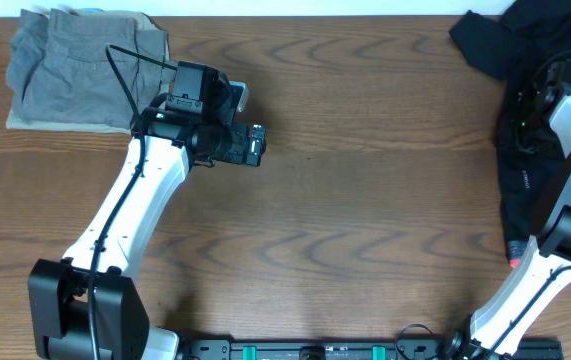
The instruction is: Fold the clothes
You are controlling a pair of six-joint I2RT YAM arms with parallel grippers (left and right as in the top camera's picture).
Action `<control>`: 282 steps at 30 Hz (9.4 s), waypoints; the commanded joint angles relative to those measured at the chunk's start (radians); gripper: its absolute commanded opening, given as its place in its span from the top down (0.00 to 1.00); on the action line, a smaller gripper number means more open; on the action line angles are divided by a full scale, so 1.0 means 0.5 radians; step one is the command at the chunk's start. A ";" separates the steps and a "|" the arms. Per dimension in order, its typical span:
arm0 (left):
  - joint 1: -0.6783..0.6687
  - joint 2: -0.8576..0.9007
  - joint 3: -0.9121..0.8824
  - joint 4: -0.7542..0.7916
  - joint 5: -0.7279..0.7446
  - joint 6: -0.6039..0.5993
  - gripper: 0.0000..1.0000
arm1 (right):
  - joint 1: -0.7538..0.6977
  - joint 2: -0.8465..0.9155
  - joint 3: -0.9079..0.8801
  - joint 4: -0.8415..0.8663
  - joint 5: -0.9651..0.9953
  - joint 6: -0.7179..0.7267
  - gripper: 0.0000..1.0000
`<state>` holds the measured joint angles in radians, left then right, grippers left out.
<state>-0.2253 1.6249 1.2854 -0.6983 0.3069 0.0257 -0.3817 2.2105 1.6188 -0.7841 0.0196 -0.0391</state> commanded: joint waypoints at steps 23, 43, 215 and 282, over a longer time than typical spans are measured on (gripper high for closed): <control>0.175 -0.010 0.021 -0.098 -0.102 -0.010 0.02 | 0.884 0.179 0.005 0.092 -0.212 0.214 0.99; 0.774 -0.024 0.021 -0.202 -0.101 -0.002 0.02 | 1.778 0.179 0.709 0.102 -0.259 0.134 0.92; -0.529 -0.417 0.056 -0.008 -1.280 -0.497 0.94 | 0.932 0.878 1.213 0.909 -0.240 0.070 0.99; -0.452 0.283 0.288 1.003 -1.625 -0.179 0.94 | 0.262 0.308 1.211 0.121 -0.266 0.091 0.99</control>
<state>-0.4736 1.7214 1.4143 -0.2283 -0.4786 -0.0708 -0.2367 2.3322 2.2250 -0.7582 -0.0837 -0.0074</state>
